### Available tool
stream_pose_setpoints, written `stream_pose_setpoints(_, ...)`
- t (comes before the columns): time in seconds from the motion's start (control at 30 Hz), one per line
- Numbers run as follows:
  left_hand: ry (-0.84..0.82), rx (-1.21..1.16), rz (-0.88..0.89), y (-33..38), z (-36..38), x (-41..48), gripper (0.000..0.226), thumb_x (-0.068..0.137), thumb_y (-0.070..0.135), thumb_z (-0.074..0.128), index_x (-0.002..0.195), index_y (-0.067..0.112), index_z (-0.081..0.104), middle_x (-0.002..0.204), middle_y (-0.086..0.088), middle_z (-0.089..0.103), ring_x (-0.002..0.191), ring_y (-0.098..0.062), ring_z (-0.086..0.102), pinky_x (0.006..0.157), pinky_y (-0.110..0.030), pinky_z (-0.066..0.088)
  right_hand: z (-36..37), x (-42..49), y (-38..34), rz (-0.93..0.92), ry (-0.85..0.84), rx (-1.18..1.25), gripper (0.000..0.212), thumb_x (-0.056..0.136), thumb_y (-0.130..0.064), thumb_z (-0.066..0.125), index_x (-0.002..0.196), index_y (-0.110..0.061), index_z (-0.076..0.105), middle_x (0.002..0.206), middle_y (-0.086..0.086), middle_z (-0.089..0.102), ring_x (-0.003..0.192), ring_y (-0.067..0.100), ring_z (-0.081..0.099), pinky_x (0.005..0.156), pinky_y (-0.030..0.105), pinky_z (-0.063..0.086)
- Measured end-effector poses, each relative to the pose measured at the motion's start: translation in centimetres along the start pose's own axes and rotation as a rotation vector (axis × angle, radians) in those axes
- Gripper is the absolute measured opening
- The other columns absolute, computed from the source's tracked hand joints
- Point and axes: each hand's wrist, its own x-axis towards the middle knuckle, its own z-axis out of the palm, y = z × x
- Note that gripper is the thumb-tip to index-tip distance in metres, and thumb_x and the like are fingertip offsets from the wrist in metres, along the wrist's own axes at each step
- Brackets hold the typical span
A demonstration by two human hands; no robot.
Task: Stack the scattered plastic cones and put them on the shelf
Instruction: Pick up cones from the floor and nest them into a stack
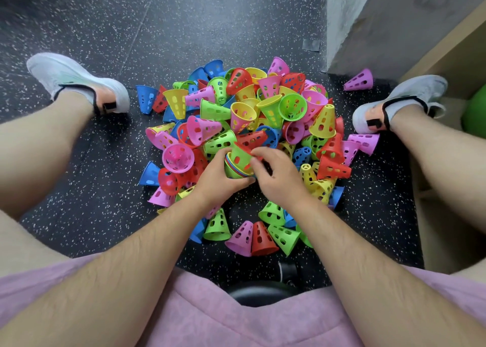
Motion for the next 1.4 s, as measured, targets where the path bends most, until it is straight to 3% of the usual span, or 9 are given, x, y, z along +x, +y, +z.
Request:
stream_pose_setpoints(0.13,0.04,-0.066,0.029,0.6,-1.1,-0.1,0.06,0.072,0.03,0.088,0.122,0.029,0.055,0.103,0.012,0.067,0.087,0.006,0.066,0.079,-0.019,0.054,1.7,0.8,-1.3,0.041,-0.15,0.082,0.023,0.101,-0.039,0.049,0.118,-0.032,0.062,0.113,-0.01,0.063,0.112,0.008,0.054,0.098,0.031,0.045)
stream_pose_setpoints(0.3,0.194,-0.154,0.015,0.7,-3.4,0.2,0.056,0.075,0.017,0.09,0.115,0.033,0.054,0.103,0.005,0.068,0.084,0.0,0.068,0.074,-0.019,0.055,2.5,3.8,-3.9,0.032,-0.021,0.08,0.027,0.105,-0.024,0.043,0.124,-0.021,0.062,0.117,-0.006,0.06,0.113,0.01,0.051,0.097,0.029,0.042)
stream_pose_setpoints(0.47,0.339,-0.172,-0.032,0.3,-6.0,0.8,0.06,0.074,0.019,0.091,0.121,0.025,0.055,0.106,0.006,0.068,0.09,-0.001,0.067,0.083,-0.021,0.055,4.0,8.0,-5.3,-0.184,-0.115,-0.238,0.048,0.087,0.005,0.051,0.124,-0.022,0.065,0.138,0.004,0.052,0.129,0.026,0.042,0.109,0.044,0.038)
stream_pose_setpoints(0.6,0.354,-0.137,-0.062,-1.3,-7.6,0.4,0.061,0.074,0.023,0.092,0.121,0.027,0.055,0.108,0.008,0.068,0.094,-0.003,0.067,0.085,-0.025,0.054,4.5,10.5,-6.3,-0.386,-0.279,-0.575,0.061,0.086,0.002,0.056,0.139,-0.029,0.055,0.16,0.004,0.03,0.144,0.029,0.025,0.115,0.045,0.028)
stream_pose_setpoints(0.8,0.327,-0.072,-0.072,-1.8,-9.3,0.0,0.058,0.075,0.019,0.091,0.117,0.032,0.053,0.107,0.014,0.064,0.09,0.015,0.06,0.076,-0.002,0.042,5.2,12.9,-5.3,-0.513,-0.358,-0.77,0.024,0.09,-0.013,0.064,0.113,-0.019,0.069,0.158,0.014,0.036,0.143,0.038,0.032,0.109,0.052,0.039)
stream_pose_setpoints(0.9,0.296,-0.019,-0.074,-2.2,-9.9,-0.4,0.055,0.074,0.025,0.09,0.108,0.042,0.051,0.105,0.014,0.065,0.094,0.01,0.061,0.081,-0.008,0.046,4.6,12.5,-4.7,-0.506,-0.301,-0.686,0.015,0.096,-0.017,0.061,0.109,-0.016,0.067,0.154,0.018,0.04,0.14,0.037,0.036,0.109,0.051,0.04)
stream_pose_setpoints(1.07,0.37,0.029,-0.109,-3.0,-10.4,-0.3,0.064,0.058,0.055,0.082,0.114,0.045,0.053,0.106,0.014,0.067,0.109,-0.018,0.063,0.101,-0.048,0.051,4.4,12.4,-4.5,-0.319,-0.126,-0.283,0.016,0.101,-0.023,0.053,0.107,-0.014,0.064,0.149,0.014,0.045,0.135,0.035,0.041,0.112,0.05,0.036)
stream_pose_setpoints(1.23,0.391,0.064,-0.133,-3.4,-9.3,-0.1,0.062,0.067,0.043,0.089,0.117,0.045,0.052,0.104,0.008,0.057,0.114,-0.02,0.051,0.105,-0.043,0.044,5.1,9.2,-4.9,-0.049,0.083,0.085,0.021,0.104,-0.021,0.049,0.11,-0.009,0.066,0.138,0.009,0.054,0.133,0.021,0.044,0.112,0.041,0.036)
stream_pose_setpoints(1.4,0.417,0.117,-0.12,-2.1,-7.9,-0.2,0.065,0.071,0.04,0.09,0.125,0.036,0.055,0.102,0.017,0.05,0.112,-0.018,0.044,0.099,-0.036,0.037,4.9,7.7,-6.2,-0.099,0.023,0.086,0.023,0.104,-0.022,0.051,0.116,-0.009,0.066,0.14,0.006,0.051,0.128,0.005,0.04,0.103,0.001,0.02)
